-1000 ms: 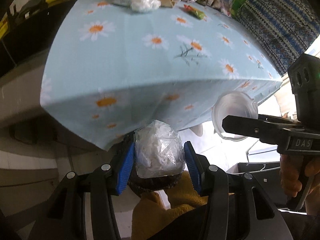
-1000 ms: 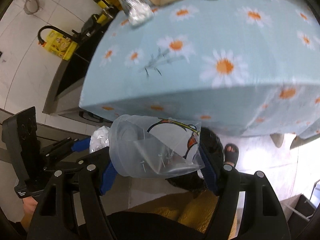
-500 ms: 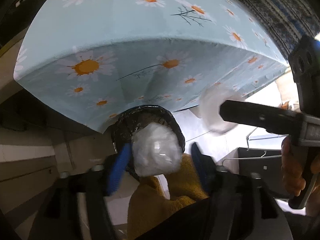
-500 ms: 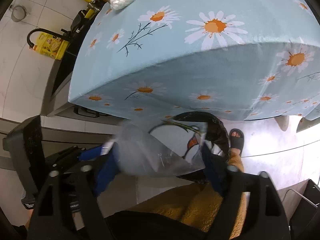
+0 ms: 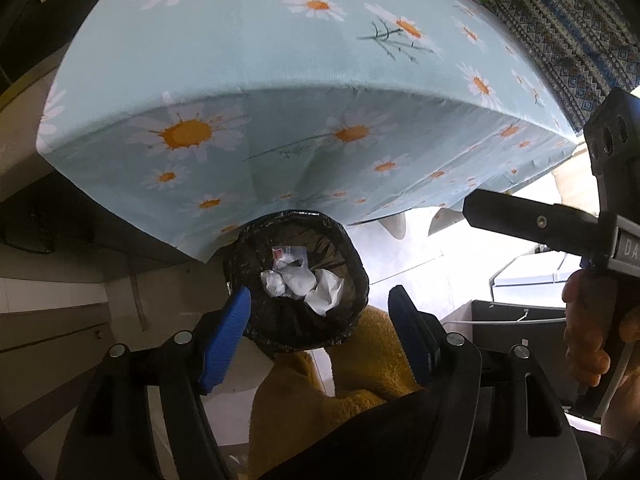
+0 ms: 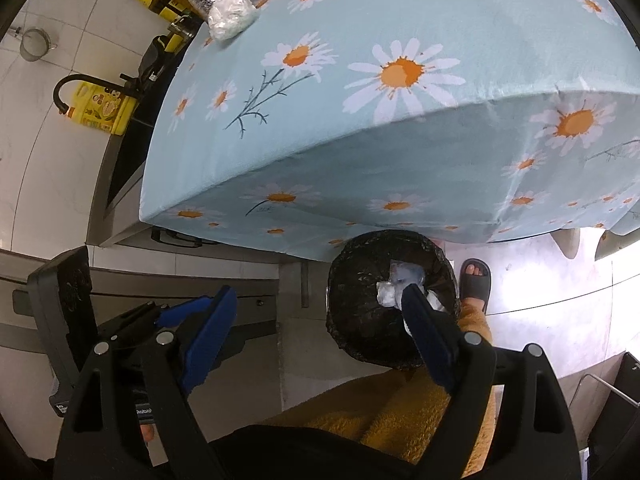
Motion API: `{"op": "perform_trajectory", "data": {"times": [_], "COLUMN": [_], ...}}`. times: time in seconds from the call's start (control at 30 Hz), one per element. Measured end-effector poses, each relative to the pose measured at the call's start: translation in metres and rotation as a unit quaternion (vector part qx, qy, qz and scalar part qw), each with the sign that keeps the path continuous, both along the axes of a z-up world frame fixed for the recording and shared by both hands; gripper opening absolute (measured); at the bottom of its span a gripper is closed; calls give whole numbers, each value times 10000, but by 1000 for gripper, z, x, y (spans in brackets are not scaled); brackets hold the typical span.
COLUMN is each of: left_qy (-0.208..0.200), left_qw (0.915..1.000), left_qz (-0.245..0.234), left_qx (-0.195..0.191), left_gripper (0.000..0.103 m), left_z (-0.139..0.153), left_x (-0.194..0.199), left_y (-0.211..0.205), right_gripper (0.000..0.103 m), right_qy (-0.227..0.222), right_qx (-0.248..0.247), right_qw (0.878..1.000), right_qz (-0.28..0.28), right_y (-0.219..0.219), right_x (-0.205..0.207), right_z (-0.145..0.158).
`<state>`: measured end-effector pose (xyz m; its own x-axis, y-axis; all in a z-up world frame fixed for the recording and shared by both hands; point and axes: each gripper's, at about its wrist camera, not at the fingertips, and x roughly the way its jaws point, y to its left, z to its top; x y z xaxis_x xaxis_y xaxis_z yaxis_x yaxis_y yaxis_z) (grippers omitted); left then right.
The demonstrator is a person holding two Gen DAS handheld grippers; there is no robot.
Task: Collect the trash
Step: 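Raise both open grippers back over the tablecloth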
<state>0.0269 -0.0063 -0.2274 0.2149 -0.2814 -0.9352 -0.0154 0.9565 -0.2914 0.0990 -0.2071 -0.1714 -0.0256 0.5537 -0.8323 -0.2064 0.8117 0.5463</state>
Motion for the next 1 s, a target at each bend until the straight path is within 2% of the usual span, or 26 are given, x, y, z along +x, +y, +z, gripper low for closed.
{"op": "perform_trajectory", "data": {"times": [0.13, 0.3, 0.37, 0.53, 0.8, 1.0], "left_qy": [-78, -311, -356, -561, -928, -1144], "left_qw": [9999, 9994, 9992, 9983, 9952, 9927], "left_qz": [106, 171, 160, 164, 245, 312], "left_qx": [-12, 0, 24, 16, 167, 203], "left_gripper": [69, 69, 76, 76, 79, 79], "left_z": [8, 26, 32, 55, 88, 111], "left_x": [-1, -3, -3, -1, 8, 19], "left_y": [5, 13, 14, 19, 26, 30], "right_gripper": [84, 84, 85, 88, 88, 88], "right_qy": [-110, -509, -624, -1115, -1722, -1984], "right_qx": [21, -156, -150, -300, -327, -211], "right_qw": [9999, 9985, 9978, 9932, 9845, 9799], "right_qz": [18, 146, 135, 116, 33, 48], "right_y": [1, 6, 7, 7, 2, -3], "right_x": [-3, -9, -10, -6, 12, 34], "right_z": [8, 25, 34, 60, 100, 120]}}
